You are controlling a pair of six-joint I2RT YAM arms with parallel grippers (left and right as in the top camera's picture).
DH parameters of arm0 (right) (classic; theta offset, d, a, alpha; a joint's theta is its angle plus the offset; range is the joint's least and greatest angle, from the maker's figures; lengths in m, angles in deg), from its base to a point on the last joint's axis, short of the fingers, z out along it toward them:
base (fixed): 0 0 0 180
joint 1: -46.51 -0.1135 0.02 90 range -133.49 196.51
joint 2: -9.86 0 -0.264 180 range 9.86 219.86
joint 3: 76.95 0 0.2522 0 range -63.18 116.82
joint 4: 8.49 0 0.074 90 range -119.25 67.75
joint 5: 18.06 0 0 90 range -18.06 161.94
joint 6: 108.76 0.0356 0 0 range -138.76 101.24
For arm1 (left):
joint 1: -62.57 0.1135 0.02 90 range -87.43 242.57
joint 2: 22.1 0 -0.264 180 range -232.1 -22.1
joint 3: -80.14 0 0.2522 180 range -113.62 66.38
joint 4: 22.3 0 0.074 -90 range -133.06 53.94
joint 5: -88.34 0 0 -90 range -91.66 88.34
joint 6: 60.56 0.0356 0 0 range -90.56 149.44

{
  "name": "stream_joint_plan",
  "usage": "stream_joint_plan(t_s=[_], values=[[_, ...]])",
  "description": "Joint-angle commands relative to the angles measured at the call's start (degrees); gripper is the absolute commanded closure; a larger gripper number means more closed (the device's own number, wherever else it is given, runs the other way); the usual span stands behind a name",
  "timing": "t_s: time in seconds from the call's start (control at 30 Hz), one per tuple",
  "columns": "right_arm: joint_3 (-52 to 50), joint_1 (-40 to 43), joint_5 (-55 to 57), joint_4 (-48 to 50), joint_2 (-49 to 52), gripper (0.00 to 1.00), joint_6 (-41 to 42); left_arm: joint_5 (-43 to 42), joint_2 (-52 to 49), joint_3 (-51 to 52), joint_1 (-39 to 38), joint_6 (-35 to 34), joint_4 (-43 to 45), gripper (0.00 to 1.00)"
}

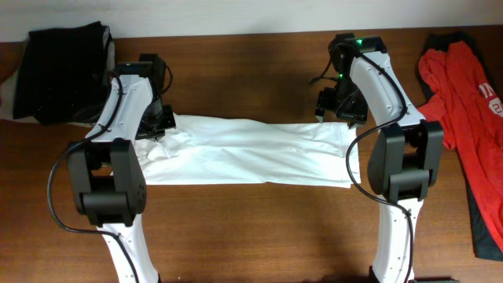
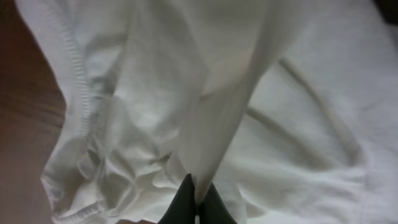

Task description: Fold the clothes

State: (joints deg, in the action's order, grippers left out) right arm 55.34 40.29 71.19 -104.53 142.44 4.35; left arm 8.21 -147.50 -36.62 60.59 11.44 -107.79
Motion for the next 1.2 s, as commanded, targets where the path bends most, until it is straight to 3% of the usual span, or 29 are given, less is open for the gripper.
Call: stream_joint_plan(t_s=[0.0, 0.07, 0.17, 0.23, 0.37, 0.43, 0.5, 0.57, 0.63, 0.7, 0.77, 1.0, 1.1, 1.17], values=[[-0.63, -0.15, -0.09, -0.02, -0.96, 0.23, -0.42, 4.83, -0.68, 0.52, 3.82, 0.04, -1.57, 0.99], [-0.66, -0.15, -0.11, 0.02, -0.96, 0.24, -0.37, 4.85, -0.7, 0.52, 7.3, 0.09, -2.47, 0.98], [-0.68, -0.15, -0.13, 0.0, -0.96, 0.24, -0.35, 5.6, -0.68, 0.52, 11.13, 0.07, -2.21, 0.85], [-0.76, -0.2, -0.13, -0.04, -0.96, 0.24, -0.37, 6.05, -0.68, 0.5, 12.72, 0.09, -2.27, 0.62], [-0.79, -0.2, -0.37, -0.24, -0.96, 0.24, -0.35, 6.03, -0.52, -2.78, 13.49, 0.02, -4.52, 0.59], [-0.79, -0.2, -2.43, -0.24, -0.96, 0.26, -0.42, 2.56, 0.63, -7.3, 12.72, 0.09, -7.45, 0.6], [-0.79, -0.72, -7.23, -0.02, -0.96, 0.6, -2.56, -7.74, 2.19, -8.31, 10.93, 4.68, -6.84, 0.6], [-1.03, -2.64, -8.04, 0.09, -0.96, 0.79, -3.39, -13.46, 2.21, -7.32, 7.69, 9.46, -6.27, 0.64], [-2.14, -4.63, -6.97, 0.2, -0.96, 0.82, -3.34, -13.05, 2.19, -4.35, 5.07, 10.21, -5.51, 0.71], [-4.96, -6.27, -4.74, 0.63, -0.96, 0.82, -2.62, -13.09, 2.14, 0.74, 2.97, 10.21, -2.89, 0.84], [-8.44, -6.51, -1.95, 1.88, -0.96, 0.82, 0.83, -13.11, 2.14, 5.86, 2.45, 10.21, 0.57, 0.88], [-22.16, -3.52, -1.57, 11.52, -0.96, 0.83, 1.53, -12.72, 2.14, 19.58, 6.62, 10.16, 10.97, 0.88], [-23.82, -1.27, -1.55, 11.63, -0.96, 0.96, 1.64, -8.55, 2.1, 20.52, 10.75, 9.09, 10.34, 0.88], [-23.78, -0.07, -1.53, 11.63, -0.98, 0.96, 1.62, -6.29, 2.12, 20.52, 13.42, 6.95, 8.9, 0.88]])
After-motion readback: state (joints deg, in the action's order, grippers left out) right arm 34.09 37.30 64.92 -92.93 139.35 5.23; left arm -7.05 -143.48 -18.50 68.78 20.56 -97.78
